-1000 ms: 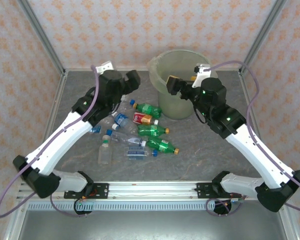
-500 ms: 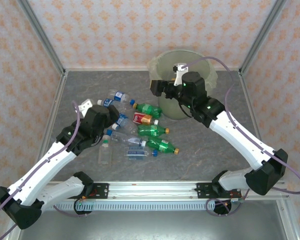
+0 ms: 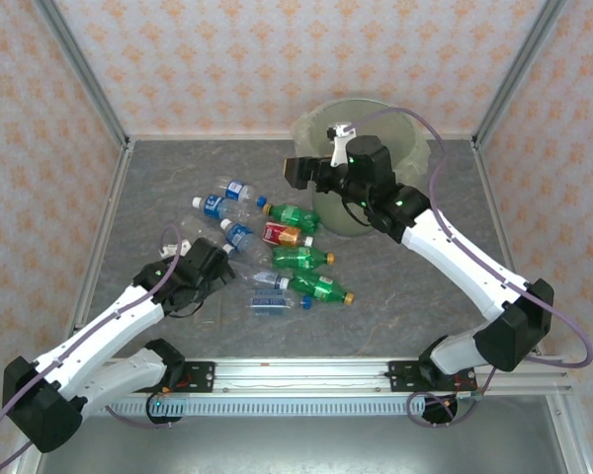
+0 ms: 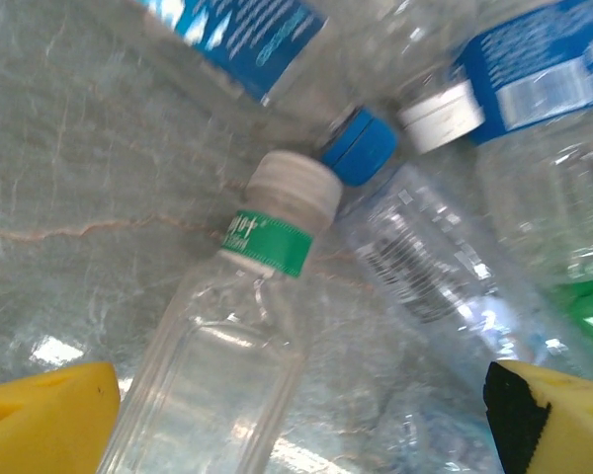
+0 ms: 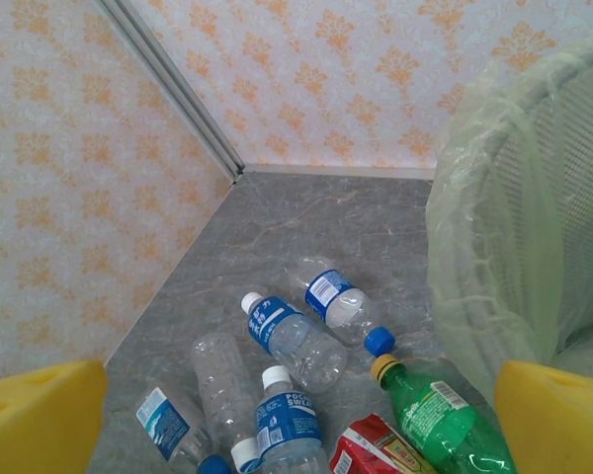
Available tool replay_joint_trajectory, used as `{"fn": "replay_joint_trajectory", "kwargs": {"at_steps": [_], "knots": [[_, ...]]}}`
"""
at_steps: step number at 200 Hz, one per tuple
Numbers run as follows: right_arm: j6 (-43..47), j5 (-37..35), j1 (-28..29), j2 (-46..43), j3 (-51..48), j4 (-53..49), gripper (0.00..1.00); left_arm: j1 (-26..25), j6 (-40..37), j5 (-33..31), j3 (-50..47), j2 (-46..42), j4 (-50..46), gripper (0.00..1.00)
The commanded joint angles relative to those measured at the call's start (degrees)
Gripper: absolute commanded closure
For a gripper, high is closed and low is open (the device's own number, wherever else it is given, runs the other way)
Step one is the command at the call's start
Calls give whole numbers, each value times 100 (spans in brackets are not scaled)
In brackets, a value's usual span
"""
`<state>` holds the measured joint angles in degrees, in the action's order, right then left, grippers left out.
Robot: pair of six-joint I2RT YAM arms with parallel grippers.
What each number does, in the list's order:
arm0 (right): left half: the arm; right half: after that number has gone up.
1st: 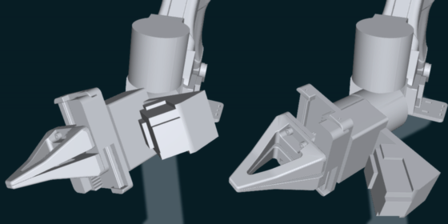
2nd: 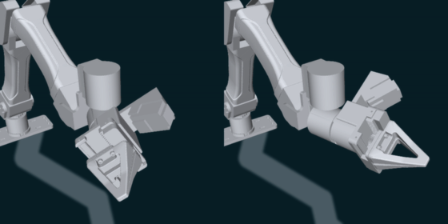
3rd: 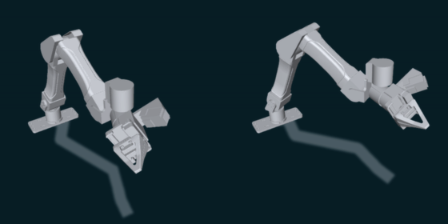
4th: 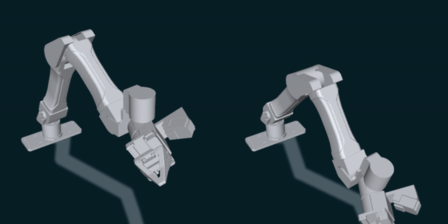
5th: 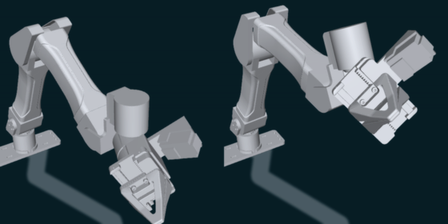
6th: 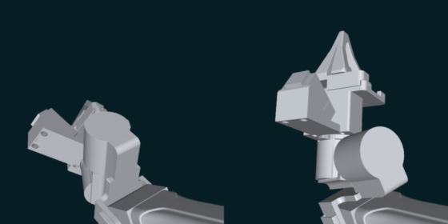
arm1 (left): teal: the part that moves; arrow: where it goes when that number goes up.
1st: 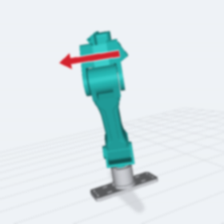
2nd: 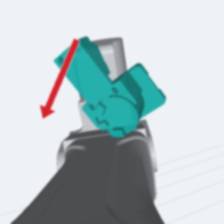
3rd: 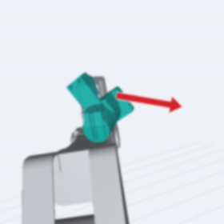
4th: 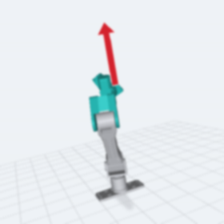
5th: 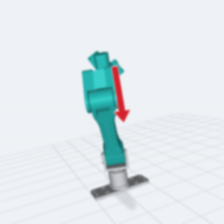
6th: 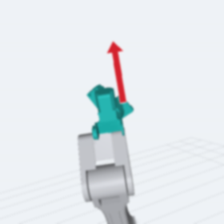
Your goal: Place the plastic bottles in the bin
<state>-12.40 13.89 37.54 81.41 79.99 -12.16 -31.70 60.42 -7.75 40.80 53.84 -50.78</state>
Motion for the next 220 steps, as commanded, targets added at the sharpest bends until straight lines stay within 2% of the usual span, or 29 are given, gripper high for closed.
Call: {"fn": "replay_joint_trajectory", "kwargs": {"at_steps": [1,95,108,179,209,220], "knots": [[-32,89,34,22,246,-79,0,50,0,253,-271,144,-89,5],[-51,77,44,-59,162,-269,0,84,-299,745,-860,791,495,15],[-55,83,52,-72,141,-268,0,81,-311,813,-928,819,648,19],[-95,108,52,-72,162,-273,0,85,-314,846,-1065,1029,930,22],[-92,118,58,-72,175,-272,0,85,-233,757,-1065,981,875,26],[-96,120,61,-68,180,-270,0,85,-222,748,-1056,955,860,34]]}}
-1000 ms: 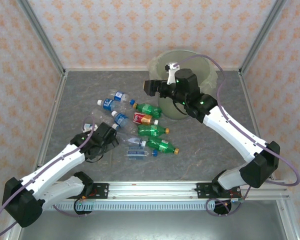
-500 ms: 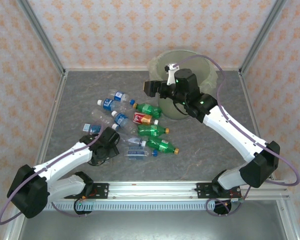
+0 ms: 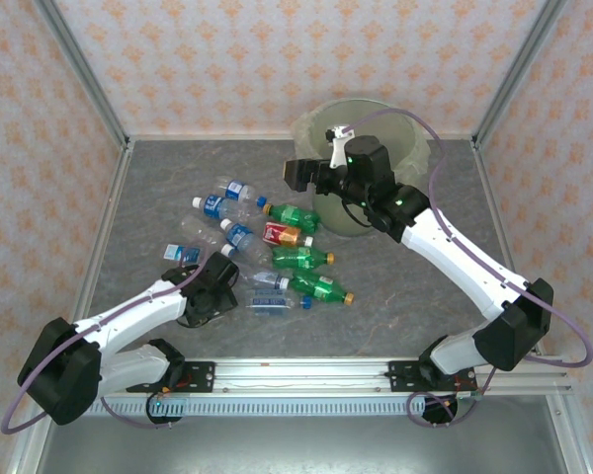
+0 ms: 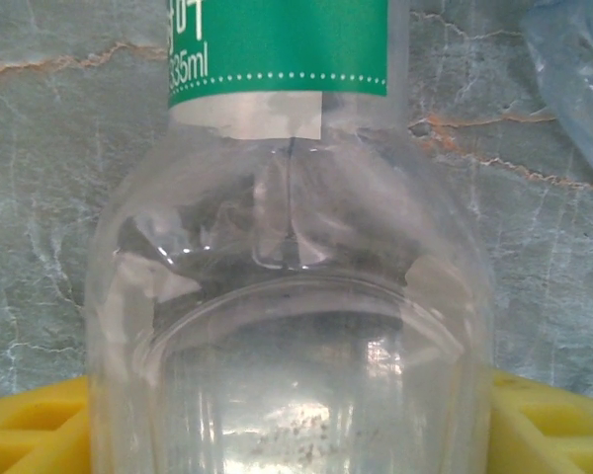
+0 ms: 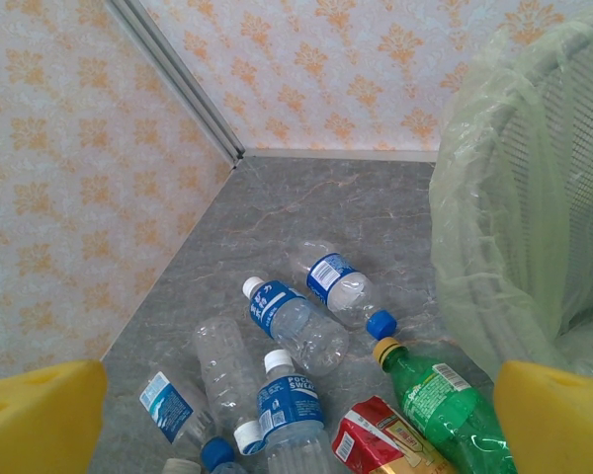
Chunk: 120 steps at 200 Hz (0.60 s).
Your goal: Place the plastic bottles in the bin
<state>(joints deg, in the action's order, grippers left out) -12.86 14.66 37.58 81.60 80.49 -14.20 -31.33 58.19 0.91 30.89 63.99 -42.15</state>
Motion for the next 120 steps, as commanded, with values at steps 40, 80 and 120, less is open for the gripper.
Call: {"fn": "replay_joint_trajectory", "kwargs": {"at_steps": [40,80,120], "knots": [[-55,11,56,-99,103,-73,0,48,-47,-255,109,-205,-293,40],[-80,11,56,-72,81,-29,0,48,-37,-417,484,-436,-588,43],[-95,20,69,-83,82,-18,0,48,-44,-644,1241,-502,-956,43]]}}
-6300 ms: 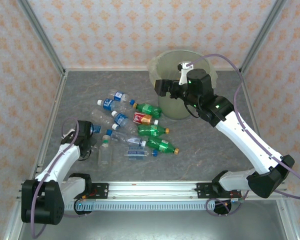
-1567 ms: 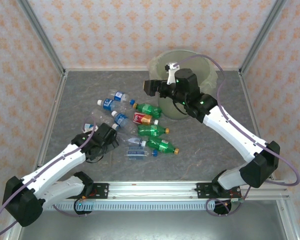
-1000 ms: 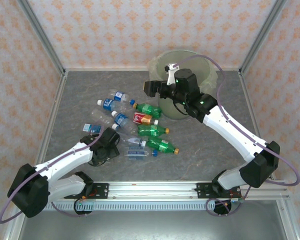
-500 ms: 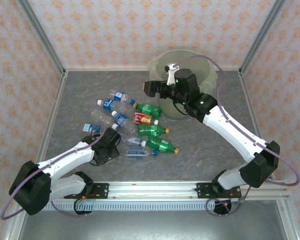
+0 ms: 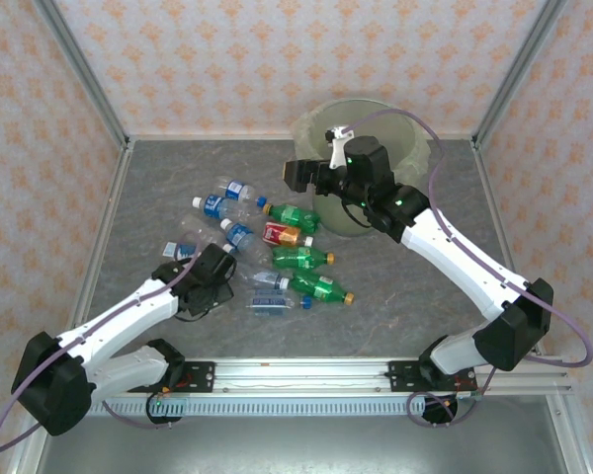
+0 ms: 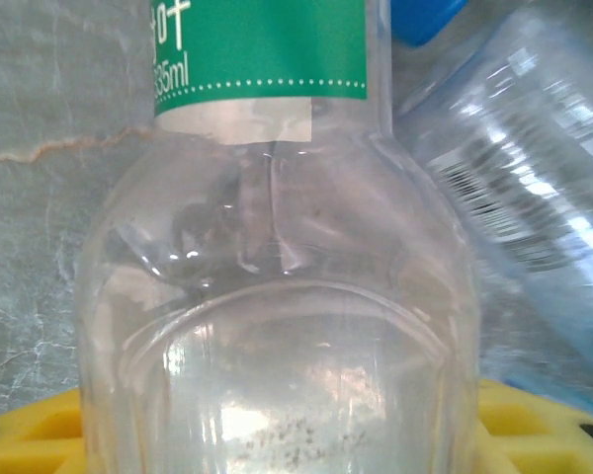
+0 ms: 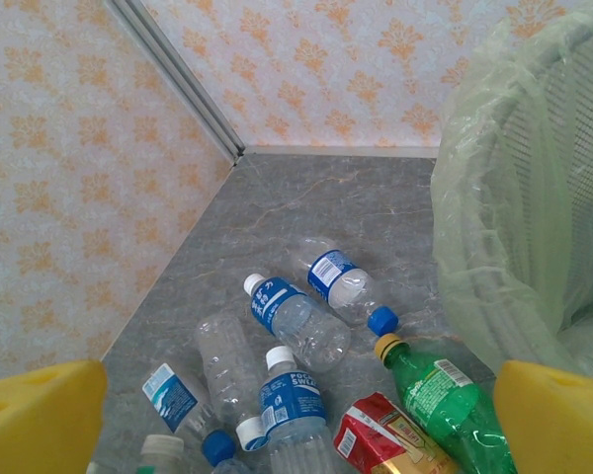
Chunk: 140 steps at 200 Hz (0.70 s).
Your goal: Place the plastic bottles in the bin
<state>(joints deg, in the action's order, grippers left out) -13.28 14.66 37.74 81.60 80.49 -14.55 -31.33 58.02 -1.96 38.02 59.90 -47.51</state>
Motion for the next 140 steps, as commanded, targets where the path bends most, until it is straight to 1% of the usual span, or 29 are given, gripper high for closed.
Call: {"fn": "replay_joint_trajectory", "kwargs": {"at_steps": [1,37,60,111,140], "knots": [[-48,20,52,-83,81,15,0,48,-27,-367,552,-93,-432,43],[-44,-89,50,-190,21,26,0,48,-163,-546,1448,11,-514,44],[-17,-233,50,-306,-28,-12,0,47,-312,-565,1993,160,-373,44],[27,-749,54,-703,-208,-125,0,42,-803,-493,3111,716,333,44],[70,-1156,50,-1017,-298,-223,0,37,-1102,-390,3681,1094,979,44]]}}
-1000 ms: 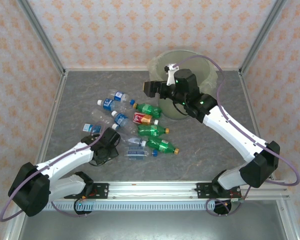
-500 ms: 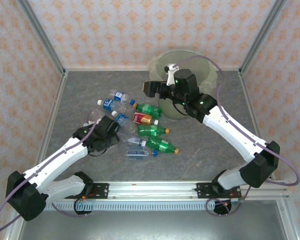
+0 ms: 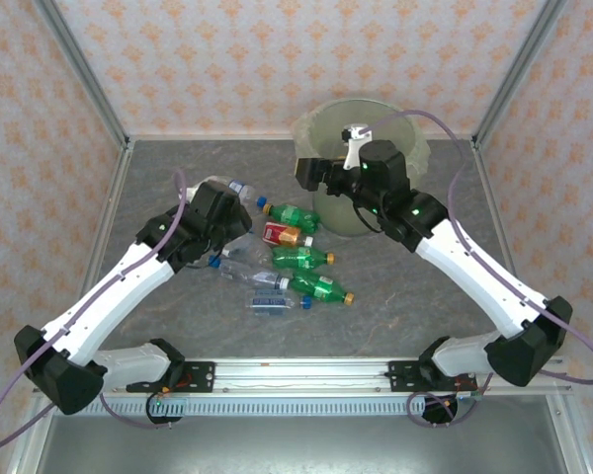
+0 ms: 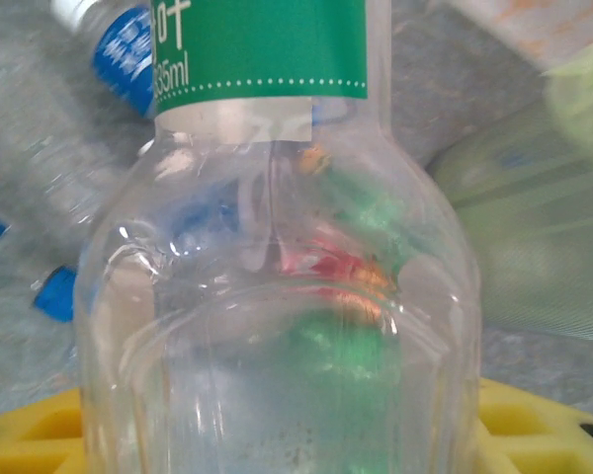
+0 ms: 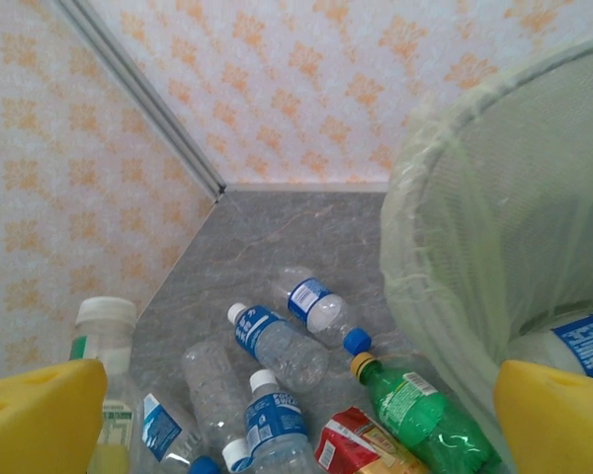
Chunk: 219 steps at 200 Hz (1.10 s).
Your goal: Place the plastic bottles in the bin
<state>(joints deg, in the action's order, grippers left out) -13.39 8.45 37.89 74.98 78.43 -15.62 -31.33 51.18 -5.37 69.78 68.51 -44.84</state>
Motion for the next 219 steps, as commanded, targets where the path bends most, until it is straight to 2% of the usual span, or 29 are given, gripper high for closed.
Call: {"fn": "replay_joint_trajectory", "kwargs": {"at_steps": [1,41,103,170,219], "knots": [[86,-549,34,-367,-101,-116,0,38,-430,-46,526,251,739,44],[99,-1079,35,-845,-238,-344,0,-26,-811,393,1283,881,1763,43],[-10,-1689,34,-1430,-373,-694,0,-251,-1175,1013,2731,2118,2823,44],[-130,-2107,39,-1876,-406,-1032,0,-568,-1415,1444,4911,3873,2513,44],[-241,-2262,34,-2074,-428,-1171,0,-669,-1433,1729,5663,4641,2383,44]]}}
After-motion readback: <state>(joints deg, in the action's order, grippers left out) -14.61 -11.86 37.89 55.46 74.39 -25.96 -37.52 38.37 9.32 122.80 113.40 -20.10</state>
